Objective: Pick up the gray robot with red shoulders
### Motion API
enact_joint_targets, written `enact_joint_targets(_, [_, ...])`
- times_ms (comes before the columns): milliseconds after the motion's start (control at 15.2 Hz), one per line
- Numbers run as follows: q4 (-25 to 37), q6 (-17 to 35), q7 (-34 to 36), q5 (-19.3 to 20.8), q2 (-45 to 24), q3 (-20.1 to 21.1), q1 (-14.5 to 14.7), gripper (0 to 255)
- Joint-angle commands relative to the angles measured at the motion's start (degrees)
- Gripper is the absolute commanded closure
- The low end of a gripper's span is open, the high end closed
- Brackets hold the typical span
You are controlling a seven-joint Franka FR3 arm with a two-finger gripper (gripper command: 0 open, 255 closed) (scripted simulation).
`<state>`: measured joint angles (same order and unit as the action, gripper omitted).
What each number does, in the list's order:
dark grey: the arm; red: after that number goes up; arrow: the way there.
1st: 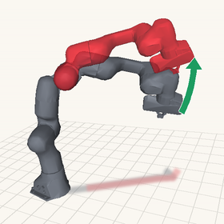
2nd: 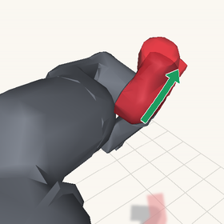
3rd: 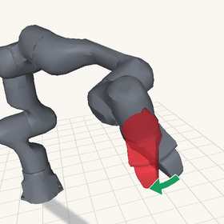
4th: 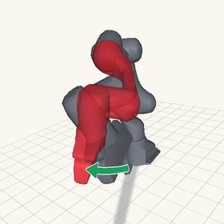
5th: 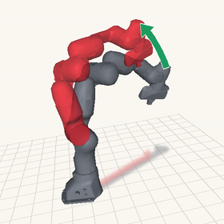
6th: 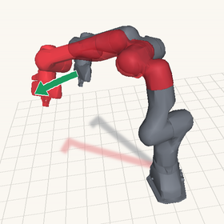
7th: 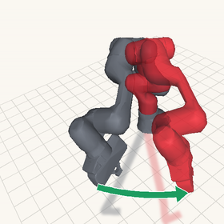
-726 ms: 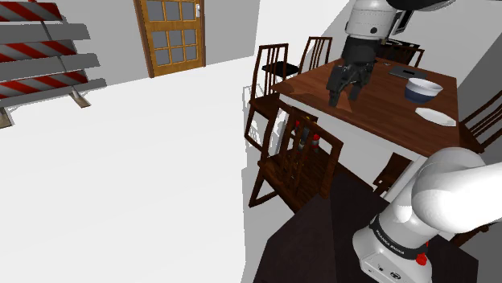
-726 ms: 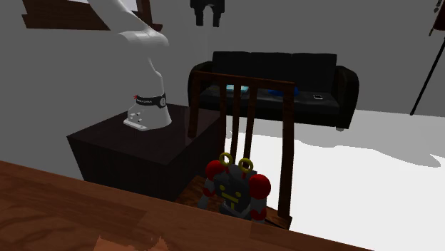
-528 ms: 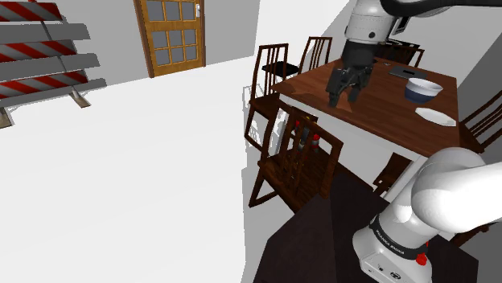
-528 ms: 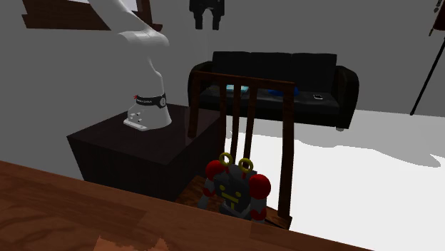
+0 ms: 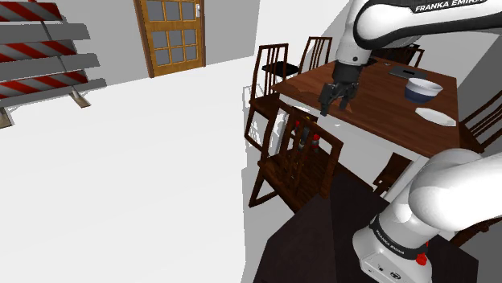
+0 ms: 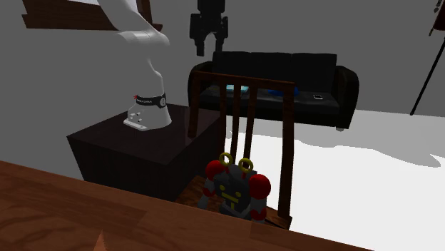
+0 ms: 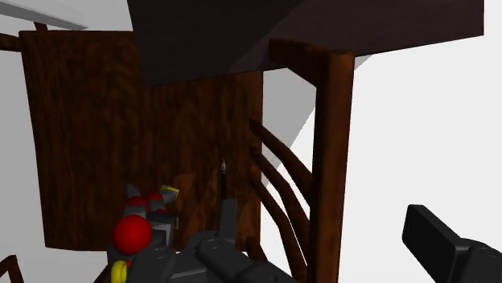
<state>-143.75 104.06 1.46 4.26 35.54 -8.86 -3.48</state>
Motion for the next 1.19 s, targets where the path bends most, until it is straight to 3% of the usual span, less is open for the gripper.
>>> enact_joint_targets(0, [-1.0,3.7,-1.3,0.6,-2.3,-1.7,-0.7,0])
enact_joint_targets(594, [0.6,19.1,-9.5,-0.1,-18.6,-9.9,-2.5,0])
enact_joint_targets(1122, [7.4,29.6,-20.6,-8.8,-36.7,-15.4,-3.4,0])
